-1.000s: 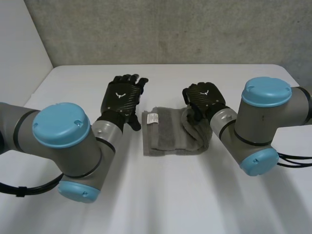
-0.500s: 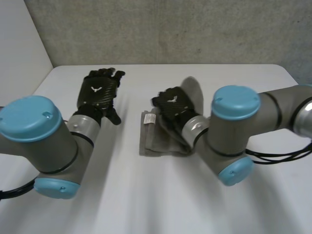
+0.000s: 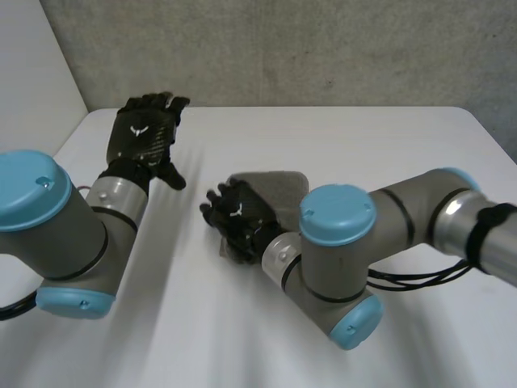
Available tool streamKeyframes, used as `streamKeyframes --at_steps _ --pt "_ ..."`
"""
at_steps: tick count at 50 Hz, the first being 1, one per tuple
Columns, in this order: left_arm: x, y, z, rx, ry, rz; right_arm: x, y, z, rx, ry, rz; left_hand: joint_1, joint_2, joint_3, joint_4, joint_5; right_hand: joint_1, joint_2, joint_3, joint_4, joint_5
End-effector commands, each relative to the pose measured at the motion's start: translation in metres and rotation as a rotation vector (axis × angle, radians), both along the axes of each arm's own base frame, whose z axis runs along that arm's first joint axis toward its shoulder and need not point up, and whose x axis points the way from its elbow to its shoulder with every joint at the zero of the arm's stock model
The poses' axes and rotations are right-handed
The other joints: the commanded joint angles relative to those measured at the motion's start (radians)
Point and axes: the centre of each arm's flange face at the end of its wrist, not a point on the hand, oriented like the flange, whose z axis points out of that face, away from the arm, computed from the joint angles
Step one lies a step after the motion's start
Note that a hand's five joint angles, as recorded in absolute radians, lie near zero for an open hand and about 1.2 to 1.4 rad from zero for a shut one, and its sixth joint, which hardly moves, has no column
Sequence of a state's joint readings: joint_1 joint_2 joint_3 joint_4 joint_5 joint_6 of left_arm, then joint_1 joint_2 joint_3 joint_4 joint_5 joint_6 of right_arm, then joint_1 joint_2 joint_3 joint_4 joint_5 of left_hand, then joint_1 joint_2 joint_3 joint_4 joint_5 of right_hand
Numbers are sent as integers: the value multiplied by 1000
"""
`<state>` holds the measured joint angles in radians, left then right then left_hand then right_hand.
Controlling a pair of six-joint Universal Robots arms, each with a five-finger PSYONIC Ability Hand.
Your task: Fold the towel.
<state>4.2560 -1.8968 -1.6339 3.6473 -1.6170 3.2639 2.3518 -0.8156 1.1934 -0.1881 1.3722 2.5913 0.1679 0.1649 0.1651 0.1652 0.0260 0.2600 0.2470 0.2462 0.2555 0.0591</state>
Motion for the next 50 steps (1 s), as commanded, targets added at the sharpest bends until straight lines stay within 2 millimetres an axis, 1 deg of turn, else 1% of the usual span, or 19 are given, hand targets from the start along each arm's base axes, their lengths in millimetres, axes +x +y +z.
streamKeyframes --at_steps 1,8,13,16,18,19,21,24,26,29,33,38,40,43,45,46,48,49,50 --pt "-20 -2 19 -71 57 -48 -20 6 41 50 -114 -48 7 10 10 10 -25 -85 -73 -72 -81 -59" --pt "-36 -7 24 -62 154 -89 -57 -26 63 184 -265 -197 13 16 16 16 -19 -85 -73 -72 -81 -59" --pt "-62 -4 -7 34 174 -153 -86 -64 69 316 -413 -330 22 25 25 25 -11 -85 -73 -72 -81 -59" --pt "-67 -2 -22 72 148 -163 -90 -71 68 338 -432 -351 28 31 31 31 -5 -85 -73 -72 -81 -59" --pt "-72 -1 -55 172 90 -162 -90 -81 54 379 -420 -375 28 31 31 31 -5 -85 -73 -72 -81 -59" --pt "-72 -1 -55 172 90 -162 -90 -81 54 380 -419 -375 28 31 31 31 -5 -85 -73 -72 -81 -59" --pt "-72 0 -85 270 31 -153 -86 -87 29 431 -376 -392 28 31 31 31 -5 -85 -73 -72 -81 -59" --pt "-71 0 -97 311 3 -145 -83 -89 18 457 -354 -395 28 31 31 31 -5 -85 -73 -72 -81 -59" --pt "-70 1 -116 377 -45 -137 -79 -92 -4 506 -310 -405 28 31 31 31 -5 -85 -73 -72 -81 -59" --pt "-68 2 -125 409 -74 -130 -74 -90 -25 546 -258 -405 28 31 31 31 -5 -85 -73 -72 -81 -59" --pt "-66 2 -125 411 -92 -124 -69 -86 -28 534 -223 -394 28 31 31 31 -5 -85 -73 -72 -81 -59" --pt "-69 6 -117 390 -104 -139 -67 -84 -10 473 -224 -370 28 31 31 31 -5 -85 -73 -72 -81 -59" --pt "-70 9 -89 343 -74 -148 -69 -81 23 420 -267 -355 22 25 25 25 -10 -85 -73 -72 -81 -59" --pt "-70 11 -73 316 -59 -155 -72 -79 40 392 -292 -351 19 22 22 22 -13 -85 -73 -72 -81 -59" --pt "-68 20 -39 261 -27 -167 -81 -74 73 332 -342 -361 10 13 13 13 -22 -85 -73 -72 -81 -59" --pt "-68 20 -39 261 -27 -167 -81 -74 73 331 -343 -361 10 13 13 13 -22 -85 -73 -72 -81 -59" --pt "-60 29 4 189 15 -169 -93 -65 109 254 -396 -395 10 13 13 13 -22 -85 -73 -72 -81 -59" --pt "-60 29 4 189 15 -169 -94 -65 109 254 -397 -396 10 13 13 13 -22 -85 -73 -72 -81 -59" --pt "-54 33 22 160 33 -163 -102 -61 127 216 -429 -423 10 13 13 13 -22 -85 -73 -72 -81 -59"
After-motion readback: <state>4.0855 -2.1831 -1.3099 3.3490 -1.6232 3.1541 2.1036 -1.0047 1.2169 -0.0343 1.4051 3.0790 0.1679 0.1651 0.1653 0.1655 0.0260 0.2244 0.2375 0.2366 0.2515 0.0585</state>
